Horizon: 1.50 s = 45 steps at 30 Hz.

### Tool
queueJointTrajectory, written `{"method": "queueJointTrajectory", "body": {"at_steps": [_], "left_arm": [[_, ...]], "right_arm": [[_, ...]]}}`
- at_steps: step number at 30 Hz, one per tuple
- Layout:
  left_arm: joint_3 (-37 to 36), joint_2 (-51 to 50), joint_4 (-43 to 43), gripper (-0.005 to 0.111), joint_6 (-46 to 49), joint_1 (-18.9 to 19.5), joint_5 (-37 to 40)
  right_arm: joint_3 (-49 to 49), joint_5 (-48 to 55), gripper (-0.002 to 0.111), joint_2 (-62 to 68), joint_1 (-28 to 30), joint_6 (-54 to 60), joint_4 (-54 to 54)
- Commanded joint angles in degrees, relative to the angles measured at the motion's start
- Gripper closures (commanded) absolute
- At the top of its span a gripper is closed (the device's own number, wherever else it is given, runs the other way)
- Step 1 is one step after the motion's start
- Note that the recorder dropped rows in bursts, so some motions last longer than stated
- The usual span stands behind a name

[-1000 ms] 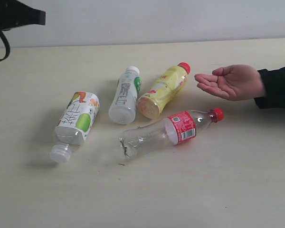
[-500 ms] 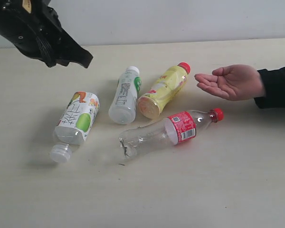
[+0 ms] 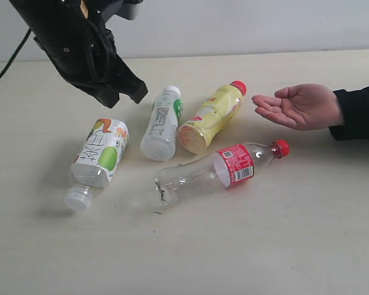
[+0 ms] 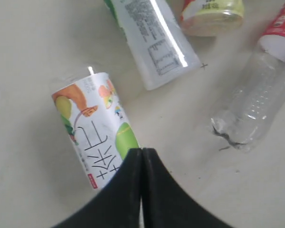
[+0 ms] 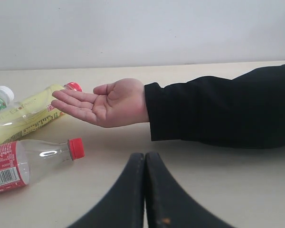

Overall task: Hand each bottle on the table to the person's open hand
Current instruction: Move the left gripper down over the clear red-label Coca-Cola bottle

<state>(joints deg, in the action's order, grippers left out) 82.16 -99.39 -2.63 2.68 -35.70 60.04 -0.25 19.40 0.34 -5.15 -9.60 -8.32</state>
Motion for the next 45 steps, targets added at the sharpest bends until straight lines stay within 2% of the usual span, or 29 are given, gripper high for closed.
{"method": "queueJointTrajectory", "body": {"at_steps": [1, 5, 13, 21, 26, 30, 32, 34, 35, 36, 37, 39, 45], "left_arm": [[3.79, -3.19, 2.63, 0.107, 6.03, -0.99, 7.52], [6.01, -6.03, 2.63, 0.107, 6.03, -1.54, 9.2], [8.43, -9.63, 1.83, 0.107, 2.12, -1.54, 7.85], [8.43, -10.2, 4.35, 0.107, 3.46, -2.26, 4.68], [8.43, -10.3, 7.17, 0.107, 4.99, -7.06, -3.65], [8.43, -12.42, 7.2, 0.105, 10.42, -12.6, -3.97], [8.43, -14.26, 7.2, 0.098, 15.44, -14.7, -3.7], [8.43, -15.86, 7.2, 0.085, 17.92, -15.93, -4.48], [8.43, -17.21, 7.2, 0.069, 19.65, -16.52, -5.04], [8.43, -17.64, 7.2, 0.06, 19.76, -16.81, -5.76], [8.43, -18.27, 6.8, 0.044, 19.76, -16.81, -7.06], [8.43, -18.52, 6.18, 0.029, 19.76, -16.81, -8.36], [8.43, -18.65, 5.95, 0.029, 19.76, -16.81, -9.42]], "right_arm": [[0.25, -0.52, 0.108, -0.34, 0.28, -0.05, 0.33], [0.25, -0.52, 0.108, -0.34, 0.28, -0.05, 0.33], [0.25, -0.52, 0.108, -0.34, 0.28, -0.05, 0.33], [0.25, -0.52, 0.108, -0.34, 0.28, -0.05, 0.33], [0.25, -0.52, 0.108, -0.34, 0.28, -0.05, 0.33], [0.25, -0.52, 0.108, -0.34, 0.28, -0.05, 0.33], [0.25, -0.52, 0.108, -0.34, 0.28, -0.05, 0.33], [0.25, -0.52, 0.108, -0.34, 0.28, -0.05, 0.33], [0.25, -0.52, 0.108, -0.34, 0.28, -0.05, 0.33], [0.25, -0.52, 0.108, -0.34, 0.28, -0.05, 0.33], [0.25, -0.52, 0.108, -0.34, 0.28, -0.05, 0.33], [0.25, -0.52, 0.108, -0.34, 0.28, -0.05, 0.33], [0.25, -0.52, 0.108, -0.34, 0.28, -0.05, 0.33]]}}
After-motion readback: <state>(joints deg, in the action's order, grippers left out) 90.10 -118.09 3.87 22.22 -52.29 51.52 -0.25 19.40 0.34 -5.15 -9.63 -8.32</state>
